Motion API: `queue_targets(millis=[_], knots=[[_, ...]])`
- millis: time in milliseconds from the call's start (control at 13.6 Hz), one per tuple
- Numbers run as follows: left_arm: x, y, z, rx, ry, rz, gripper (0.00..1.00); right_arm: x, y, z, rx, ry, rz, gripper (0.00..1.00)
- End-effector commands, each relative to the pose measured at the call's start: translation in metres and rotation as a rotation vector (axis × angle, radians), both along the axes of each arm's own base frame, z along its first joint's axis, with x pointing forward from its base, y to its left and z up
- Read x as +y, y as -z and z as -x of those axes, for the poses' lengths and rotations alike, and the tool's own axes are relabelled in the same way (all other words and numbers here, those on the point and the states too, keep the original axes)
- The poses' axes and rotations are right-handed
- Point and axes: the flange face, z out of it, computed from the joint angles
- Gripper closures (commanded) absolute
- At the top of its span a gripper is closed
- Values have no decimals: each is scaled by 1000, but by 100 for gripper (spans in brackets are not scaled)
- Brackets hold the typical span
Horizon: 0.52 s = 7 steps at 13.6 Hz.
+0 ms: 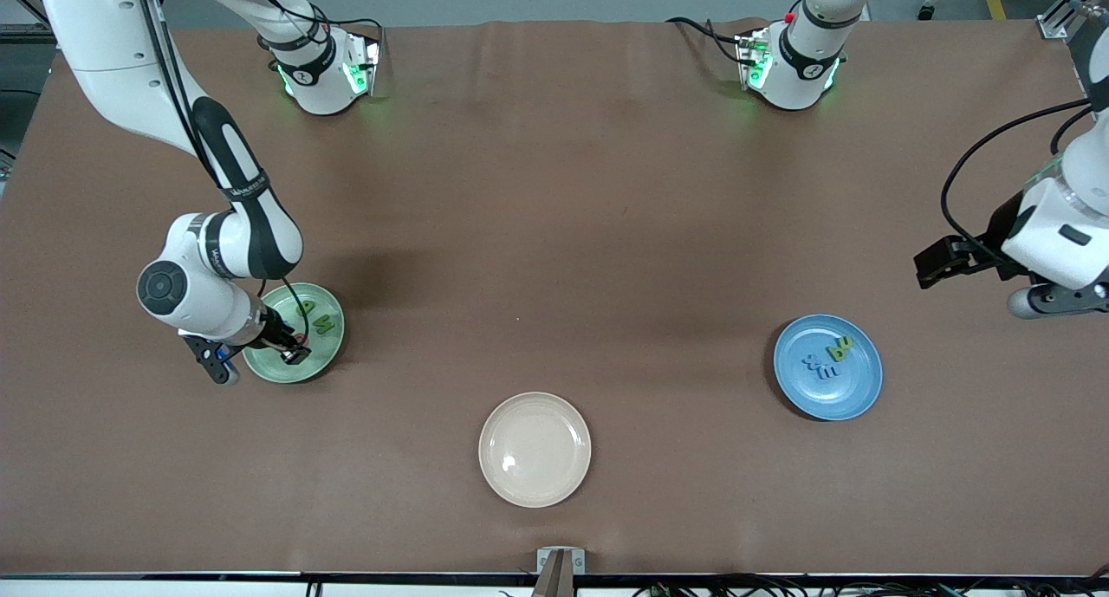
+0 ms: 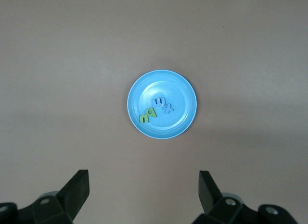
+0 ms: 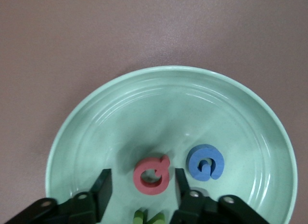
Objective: Sort upper and lower case letters into plates
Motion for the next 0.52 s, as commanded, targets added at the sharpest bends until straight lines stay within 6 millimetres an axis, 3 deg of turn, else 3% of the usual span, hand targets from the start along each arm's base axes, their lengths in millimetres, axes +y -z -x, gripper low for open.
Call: queue_targets(millis=[0, 74, 221, 442], knots=[[-24, -9, 5, -5, 15, -73, 0, 8, -37, -18, 47, -63, -16, 0], [-32, -9, 6, -7, 16, -95, 0, 13, -53, -25, 72, -169, -27, 0], [-43, -10, 7, -5, 1, -112, 0, 3, -87, -35, 107, -429, -57, 0], [-46, -17, 13, 9, -6, -116, 0, -46, -126, -46, 111, -618, -72, 0]])
